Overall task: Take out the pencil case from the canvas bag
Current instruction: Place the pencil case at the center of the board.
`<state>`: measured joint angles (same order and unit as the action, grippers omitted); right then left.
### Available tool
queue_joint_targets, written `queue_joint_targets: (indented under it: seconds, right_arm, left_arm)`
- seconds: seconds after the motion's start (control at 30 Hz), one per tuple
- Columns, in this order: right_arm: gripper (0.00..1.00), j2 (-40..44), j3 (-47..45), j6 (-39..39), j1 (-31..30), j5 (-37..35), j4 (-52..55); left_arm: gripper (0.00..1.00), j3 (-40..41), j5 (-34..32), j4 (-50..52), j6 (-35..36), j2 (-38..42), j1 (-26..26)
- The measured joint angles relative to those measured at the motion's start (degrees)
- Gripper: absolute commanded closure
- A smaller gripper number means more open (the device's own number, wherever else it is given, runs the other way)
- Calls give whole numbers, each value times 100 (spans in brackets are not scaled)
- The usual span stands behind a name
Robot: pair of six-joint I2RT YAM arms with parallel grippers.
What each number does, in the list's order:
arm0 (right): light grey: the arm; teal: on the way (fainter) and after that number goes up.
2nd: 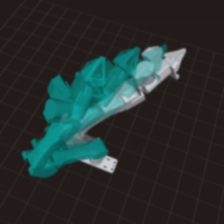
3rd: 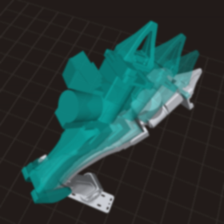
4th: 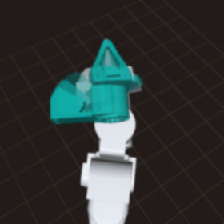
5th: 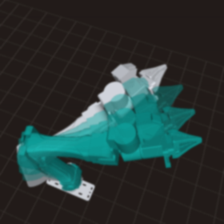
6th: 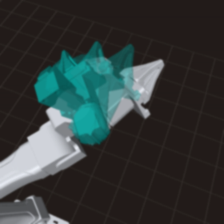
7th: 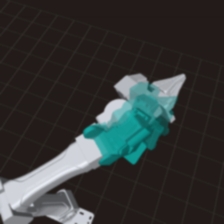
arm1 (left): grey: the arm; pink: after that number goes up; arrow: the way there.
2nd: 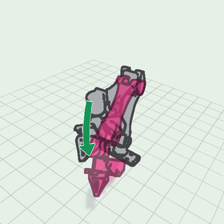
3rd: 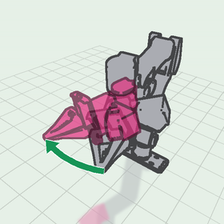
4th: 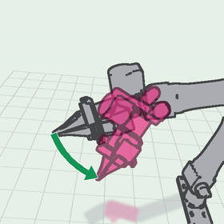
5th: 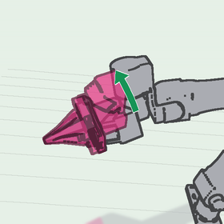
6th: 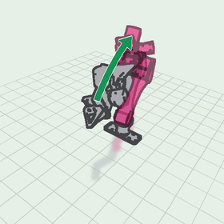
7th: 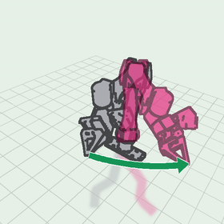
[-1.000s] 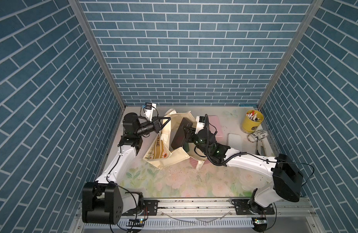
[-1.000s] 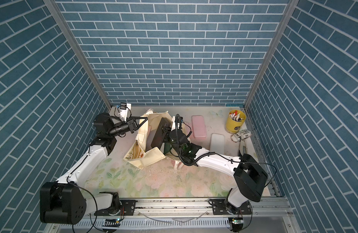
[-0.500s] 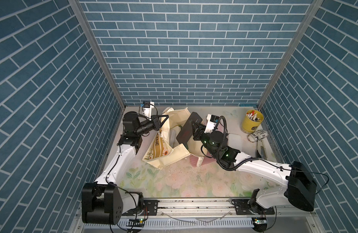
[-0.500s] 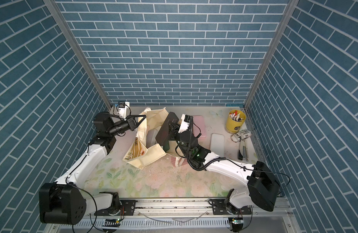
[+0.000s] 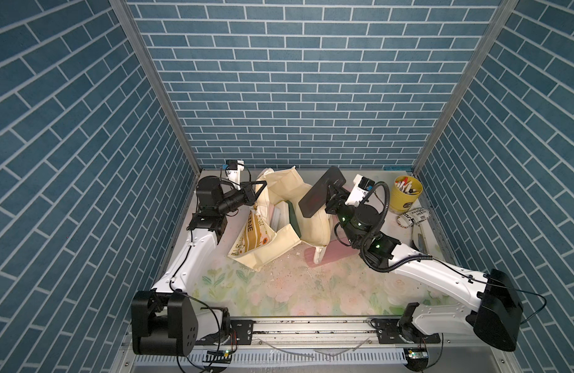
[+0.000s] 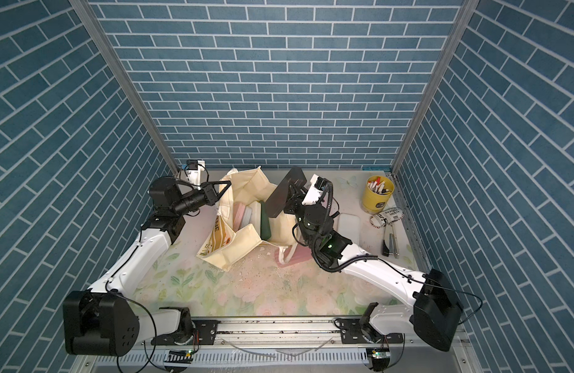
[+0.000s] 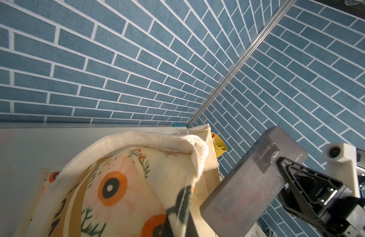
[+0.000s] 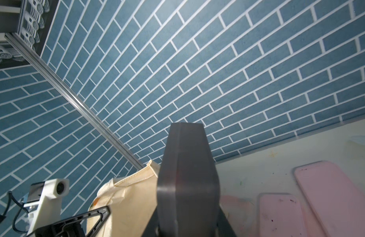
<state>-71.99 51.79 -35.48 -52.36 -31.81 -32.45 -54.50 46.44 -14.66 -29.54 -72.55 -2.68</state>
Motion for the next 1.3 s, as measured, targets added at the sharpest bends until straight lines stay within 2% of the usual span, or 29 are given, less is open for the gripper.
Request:
queue_joint_targets:
  seconds: [0.23, 0.33, 0.57, 0.77, 1.0, 1.13, 1.3]
  right_arm:
    - [100, 507, -42, 284, 278, -315, 127]
    - [100, 662, 31, 356, 380, -518, 566]
    - [100, 901, 619, 195, 527, -782, 2559]
    - [100, 1620, 798, -509, 549, -859, 4496]
    - [100, 2374, 861, -1263, 557, -981, 6623]
    - [100, 2450, 984, -1499, 588, -1014, 7729]
    - [100, 2151, 1362, -1661, 629, -907, 8811]
  left_arm:
    - [100, -46, -236, 142, -22, 0, 160]
    - [100, -68, -374, 199, -109, 0, 184]
    - [100, -221, -697, 509, -490, -2, 308]
    - [100, -225, -933, 603, -859, -11, 472]
    - [100, -297, -911, 529, -1239, -271, 509]
    - [100, -339, -914, 448, -1401, -409, 518]
    - [100, -317, -927, 407, -1502, -413, 529]
